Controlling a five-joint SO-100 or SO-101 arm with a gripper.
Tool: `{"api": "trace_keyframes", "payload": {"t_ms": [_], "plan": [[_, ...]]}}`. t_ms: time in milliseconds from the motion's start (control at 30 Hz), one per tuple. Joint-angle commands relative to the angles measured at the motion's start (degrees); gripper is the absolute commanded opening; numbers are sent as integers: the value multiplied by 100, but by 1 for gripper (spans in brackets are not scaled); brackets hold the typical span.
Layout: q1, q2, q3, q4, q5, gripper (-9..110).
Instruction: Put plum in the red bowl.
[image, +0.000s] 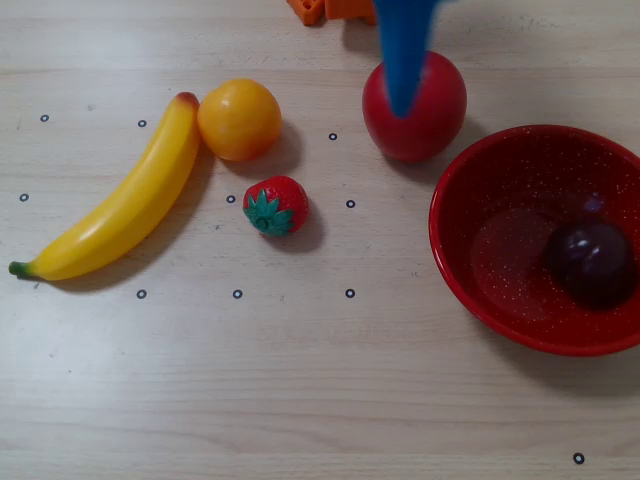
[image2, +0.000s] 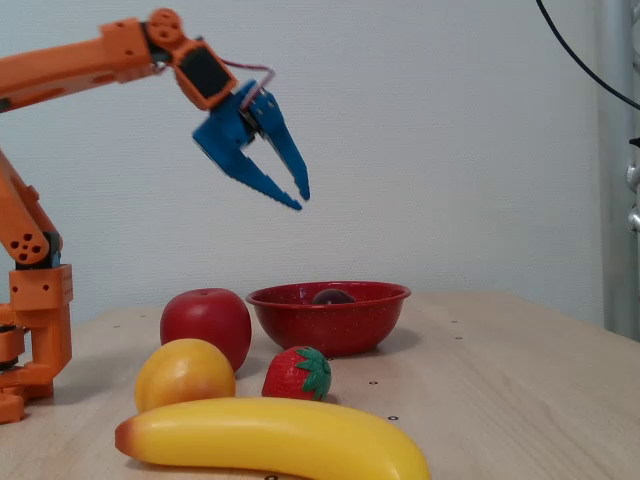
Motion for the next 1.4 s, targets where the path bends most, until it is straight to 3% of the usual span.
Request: {"api": "trace_keyframes", "payload": {"t_ms": [0,367,1067,1367], "plan": [[-272,650,-9,-211,-158,0],[-817,3120,2751,-1002,44,0],[-703,5660,7717,-4869,483,0],[-729,6275,7998,-3621,264,0]]}}
